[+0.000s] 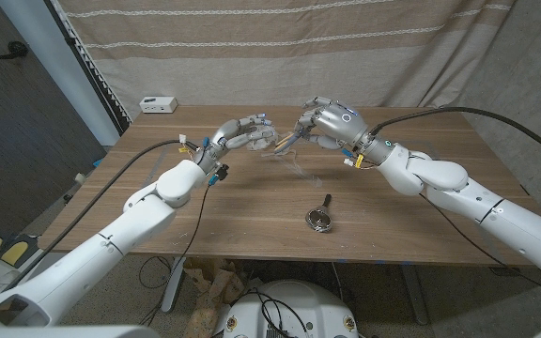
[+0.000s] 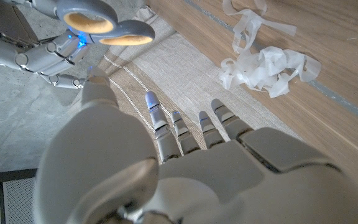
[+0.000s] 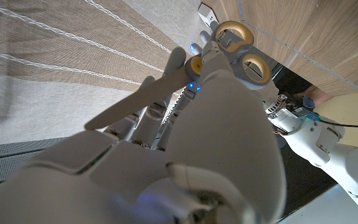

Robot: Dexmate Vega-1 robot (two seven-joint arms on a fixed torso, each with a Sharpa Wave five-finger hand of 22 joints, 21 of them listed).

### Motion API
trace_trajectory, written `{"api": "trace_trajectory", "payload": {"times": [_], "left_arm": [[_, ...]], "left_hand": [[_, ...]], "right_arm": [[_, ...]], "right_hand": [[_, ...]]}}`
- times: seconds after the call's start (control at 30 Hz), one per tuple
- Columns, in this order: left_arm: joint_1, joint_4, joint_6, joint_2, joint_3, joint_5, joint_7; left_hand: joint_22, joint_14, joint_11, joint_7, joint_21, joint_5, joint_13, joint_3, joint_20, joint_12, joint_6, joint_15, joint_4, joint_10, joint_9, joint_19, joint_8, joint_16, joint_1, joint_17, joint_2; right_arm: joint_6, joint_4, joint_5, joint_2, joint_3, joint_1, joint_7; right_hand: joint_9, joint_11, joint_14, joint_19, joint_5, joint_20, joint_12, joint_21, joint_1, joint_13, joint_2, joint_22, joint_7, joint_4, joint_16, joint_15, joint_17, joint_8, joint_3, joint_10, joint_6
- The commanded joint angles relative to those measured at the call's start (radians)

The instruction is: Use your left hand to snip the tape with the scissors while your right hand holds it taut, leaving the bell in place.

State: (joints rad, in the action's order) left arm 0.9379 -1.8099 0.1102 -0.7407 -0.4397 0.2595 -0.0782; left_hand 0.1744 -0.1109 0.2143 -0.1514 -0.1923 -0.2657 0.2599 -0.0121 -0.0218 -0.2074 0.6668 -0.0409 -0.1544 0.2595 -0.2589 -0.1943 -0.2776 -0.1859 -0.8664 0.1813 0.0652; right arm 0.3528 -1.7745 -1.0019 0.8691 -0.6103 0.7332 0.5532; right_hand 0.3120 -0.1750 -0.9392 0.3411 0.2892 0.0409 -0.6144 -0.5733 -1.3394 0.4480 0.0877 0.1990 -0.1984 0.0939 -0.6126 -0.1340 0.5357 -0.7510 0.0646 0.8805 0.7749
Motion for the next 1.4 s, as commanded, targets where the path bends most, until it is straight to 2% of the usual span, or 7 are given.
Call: {"api": "trace_trajectory", "payload": {"times": [0.03, 0.3, 0.47, 0.67, 0.87, 1.03, 1.4], "left_arm": [[-0.03, 0.0, -0.014, -0.011, -0.021, -0.004, 0.045], [-0.037, -0.009, -0.003, -0.032, -0.017, 0.001, 0.078], [-0.031, -0.029, -0.015, -0.054, -0.004, 0.005, 0.084], [-0.028, -0.034, -0.011, -0.067, 0.004, 0.026, 0.107], [-0.02, -0.057, -0.026, -0.088, 0.014, 0.031, 0.114], [-0.013, -0.074, -0.045, -0.104, 0.021, 0.039, 0.119], [-0.006, -0.095, -0.092, -0.119, 0.022, 0.043, 0.111]], "left_hand": [[0.002, 0.006, 0.0, 0.003, -0.001, 0.009, 0.001, -0.009, -0.002, -0.006, 0.024, -0.096, 0.001, -0.002, -0.008, 0.0, -0.012, -0.003, -0.018, 0.003, -0.004], [0.002, 0.021, -0.001, 0.005, 0.0, 0.016, 0.001, -0.012, -0.003, -0.004, 0.028, -0.089, 0.002, -0.013, -0.015, 0.004, -0.016, 0.001, -0.026, 0.003, -0.005], [0.002, 0.026, 0.0, 0.017, 0.002, 0.021, 0.0, -0.017, 0.001, -0.004, 0.024, -0.085, 0.002, -0.016, -0.021, 0.01, -0.017, 0.001, -0.035, 0.003, -0.011], [0.002, 0.033, -0.004, 0.021, 0.002, 0.025, 0.0, -0.021, 0.003, -0.005, 0.026, -0.078, 0.003, -0.018, -0.026, 0.012, -0.019, 0.002, -0.04, 0.003, -0.015], [0.002, 0.037, -0.003, 0.027, 0.002, 0.029, -0.001, -0.027, 0.006, -0.002, 0.028, -0.075, 0.003, -0.027, -0.032, 0.014, -0.022, 0.001, -0.048, 0.003, -0.022], [0.002, 0.041, -0.008, 0.021, 0.002, 0.035, -0.003, -0.035, 0.008, -0.003, 0.039, -0.071, 0.003, -0.03, -0.039, 0.018, -0.03, 0.0, -0.058, 0.003, -0.032], [0.002, 0.048, -0.012, 0.047, 0.002, 0.045, -0.006, -0.052, 0.012, -0.004, 0.045, -0.068, 0.001, -0.035, -0.058, 0.023, -0.04, 0.0, -0.079, 0.003, -0.049]], "right_arm": [[-0.002, 0.0, -0.053, 0.008, -0.022, -0.021, 0.034], [0.003, 0.004, -0.079, 0.01, -0.037, -0.039, 0.051], [-0.002, 0.002, -0.096, 0.014, -0.042, -0.047, 0.054], [0.0, -0.007, -0.113, 0.022, -0.052, -0.062, 0.023], [0.006, 0.002, -0.128, 0.022, -0.061, -0.078, 0.027], [0.003, 0.007, -0.138, 0.021, -0.066, -0.085, 0.036], [-0.005, -0.004, -0.143, 0.029, -0.064, -0.089, 0.051]], "right_hand": [[-0.001, 0.001, -0.004, -0.008, -0.002, 0.156, -0.008, -0.005, -0.066, 0.006, 0.074, -0.002, -0.003, 0.002, 0.004, -0.108, 0.005, 0.001, -0.006, 0.001, 0.005], [-0.011, 0.001, -0.004, -0.011, -0.004, 0.156, -0.013, -0.01, -0.069, 0.011, 0.077, -0.006, -0.005, 0.004, 0.01, -0.108, 0.013, 0.005, -0.012, 0.0, 0.006], [-0.016, 0.001, -0.004, -0.014, -0.005, 0.157, -0.016, -0.012, -0.069, 0.014, 0.078, -0.007, -0.008, 0.004, 0.016, -0.108, 0.016, 0.007, -0.015, -0.002, 0.003], [-0.022, 0.002, -0.002, -0.019, -0.007, 0.157, -0.018, -0.015, -0.071, 0.018, 0.08, -0.008, -0.01, 0.004, 0.02, -0.108, 0.022, 0.011, -0.017, -0.008, 0.0], [-0.026, 0.001, -0.002, -0.021, -0.01, 0.157, -0.02, -0.019, -0.072, 0.021, 0.082, -0.008, -0.011, 0.003, 0.024, -0.108, 0.028, 0.013, -0.018, -0.011, 0.001], [-0.03, 0.0, 0.001, -0.024, -0.011, 0.157, -0.022, -0.022, -0.073, 0.024, 0.083, -0.008, -0.012, 0.002, 0.029, -0.108, 0.031, 0.015, -0.019, -0.013, 0.0], [-0.035, -0.001, -0.002, -0.025, -0.01, 0.157, -0.027, -0.029, -0.074, 0.029, 0.082, -0.008, -0.011, 0.001, 0.037, -0.108, 0.035, 0.016, -0.021, -0.013, 0.002]]}}
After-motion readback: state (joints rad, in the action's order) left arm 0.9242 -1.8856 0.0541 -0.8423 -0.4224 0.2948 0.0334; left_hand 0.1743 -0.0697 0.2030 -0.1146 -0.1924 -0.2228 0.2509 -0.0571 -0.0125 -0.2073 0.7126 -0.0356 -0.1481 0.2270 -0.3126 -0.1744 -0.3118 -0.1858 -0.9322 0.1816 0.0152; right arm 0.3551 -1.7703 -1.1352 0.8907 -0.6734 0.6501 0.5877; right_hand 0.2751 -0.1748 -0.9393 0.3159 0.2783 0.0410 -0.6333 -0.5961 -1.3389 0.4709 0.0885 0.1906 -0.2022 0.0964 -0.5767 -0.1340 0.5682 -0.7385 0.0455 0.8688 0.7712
